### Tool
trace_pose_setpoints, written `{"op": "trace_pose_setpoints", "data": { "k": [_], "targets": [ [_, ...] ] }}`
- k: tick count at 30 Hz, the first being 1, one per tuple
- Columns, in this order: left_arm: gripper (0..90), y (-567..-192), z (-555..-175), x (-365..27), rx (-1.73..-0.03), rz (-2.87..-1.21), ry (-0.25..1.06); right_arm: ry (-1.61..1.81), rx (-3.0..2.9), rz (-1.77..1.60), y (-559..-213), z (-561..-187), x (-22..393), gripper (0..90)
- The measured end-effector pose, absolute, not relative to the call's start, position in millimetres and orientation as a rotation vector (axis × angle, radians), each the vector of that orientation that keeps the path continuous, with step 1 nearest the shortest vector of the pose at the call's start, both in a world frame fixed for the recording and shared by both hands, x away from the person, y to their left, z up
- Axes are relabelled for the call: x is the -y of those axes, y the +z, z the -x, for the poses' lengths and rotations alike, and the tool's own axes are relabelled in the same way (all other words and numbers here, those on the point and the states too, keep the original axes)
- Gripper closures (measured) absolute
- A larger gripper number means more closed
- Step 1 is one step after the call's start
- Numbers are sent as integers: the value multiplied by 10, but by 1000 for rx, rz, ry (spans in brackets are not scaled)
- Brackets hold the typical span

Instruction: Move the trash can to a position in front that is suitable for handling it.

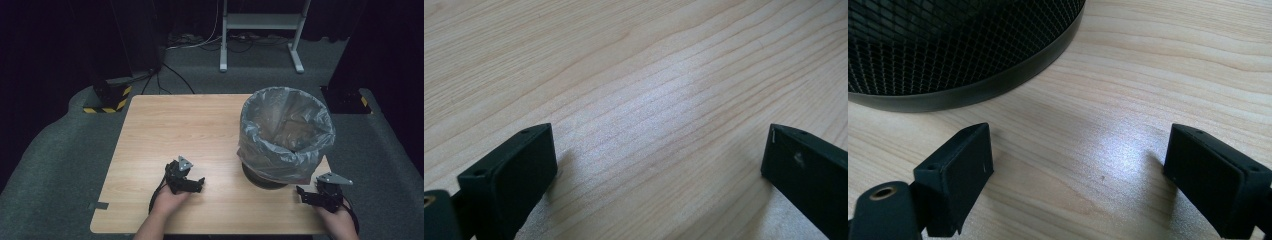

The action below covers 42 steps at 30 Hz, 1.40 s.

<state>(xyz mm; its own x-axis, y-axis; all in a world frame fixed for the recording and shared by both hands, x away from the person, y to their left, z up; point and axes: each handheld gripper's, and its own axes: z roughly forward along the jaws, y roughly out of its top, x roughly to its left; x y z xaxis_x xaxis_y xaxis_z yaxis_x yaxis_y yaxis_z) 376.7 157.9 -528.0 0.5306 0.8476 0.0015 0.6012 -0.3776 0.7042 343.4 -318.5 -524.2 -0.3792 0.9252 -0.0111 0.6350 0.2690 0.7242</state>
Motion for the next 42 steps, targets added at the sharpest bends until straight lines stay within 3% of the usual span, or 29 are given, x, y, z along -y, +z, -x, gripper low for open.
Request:
{"op": "trace_pose_setpoints", "data": {
  "k": [42],
  "targets": [
    [27, -5274, -3751, -1572, -1152, -2117, 481, 924, -2064, -1409, -5208, -3443, 3218, 122]
  ]
}}
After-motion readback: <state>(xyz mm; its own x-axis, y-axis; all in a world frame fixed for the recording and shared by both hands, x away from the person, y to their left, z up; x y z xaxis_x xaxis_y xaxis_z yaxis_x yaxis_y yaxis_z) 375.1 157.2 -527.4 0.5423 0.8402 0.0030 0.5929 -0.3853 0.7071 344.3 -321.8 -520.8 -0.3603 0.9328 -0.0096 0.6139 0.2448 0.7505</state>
